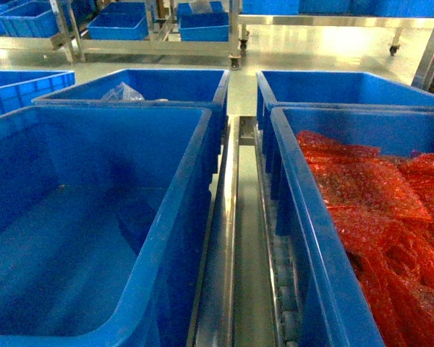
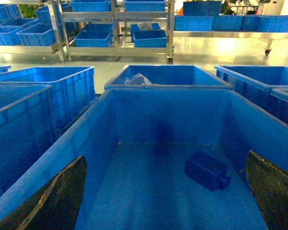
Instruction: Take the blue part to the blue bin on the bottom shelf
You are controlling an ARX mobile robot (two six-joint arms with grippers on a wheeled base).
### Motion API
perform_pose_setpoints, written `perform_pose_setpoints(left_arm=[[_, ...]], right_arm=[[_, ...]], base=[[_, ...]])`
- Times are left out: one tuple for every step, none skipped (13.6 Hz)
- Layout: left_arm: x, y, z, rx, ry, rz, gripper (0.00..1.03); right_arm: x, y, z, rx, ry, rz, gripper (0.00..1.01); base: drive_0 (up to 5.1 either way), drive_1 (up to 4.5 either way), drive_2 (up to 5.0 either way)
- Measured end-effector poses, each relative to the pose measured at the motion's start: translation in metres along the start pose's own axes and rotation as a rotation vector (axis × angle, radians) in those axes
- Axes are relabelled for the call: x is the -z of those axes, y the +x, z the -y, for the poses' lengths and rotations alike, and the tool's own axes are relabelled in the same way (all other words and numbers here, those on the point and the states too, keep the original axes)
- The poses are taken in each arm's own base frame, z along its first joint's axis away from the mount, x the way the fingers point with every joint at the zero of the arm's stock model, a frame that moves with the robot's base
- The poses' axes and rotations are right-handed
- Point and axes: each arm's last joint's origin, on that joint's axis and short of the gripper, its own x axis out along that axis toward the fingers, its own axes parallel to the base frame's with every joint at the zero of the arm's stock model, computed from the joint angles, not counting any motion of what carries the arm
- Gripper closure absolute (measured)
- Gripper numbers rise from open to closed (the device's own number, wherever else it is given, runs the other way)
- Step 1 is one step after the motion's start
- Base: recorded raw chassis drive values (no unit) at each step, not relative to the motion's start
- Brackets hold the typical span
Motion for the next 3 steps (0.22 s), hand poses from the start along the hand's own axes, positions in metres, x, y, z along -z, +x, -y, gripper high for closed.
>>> perform_pose_setpoints(left_arm=[[0.0000,0.0000,0.0000,0.000,0.000,0.000,0.05],[0.0000,0.0000,0.0000,0.000,0.000,0.000,0.05],[0.0000,0.0000,0.0000,0.000,0.000,0.000,0.05]], right_arm=[[0.0000,0.0000,0.0000,0.000,0.000,0.000,0.03],[0.0000,0.0000,0.0000,0.000,0.000,0.000,0.03],[0.0000,0.0000,0.0000,0.000,0.000,0.000,0.03]], base=[[0.0,0.00,0.0],[0.0,0.00,0.0],[0.0,0.00,0.0]])
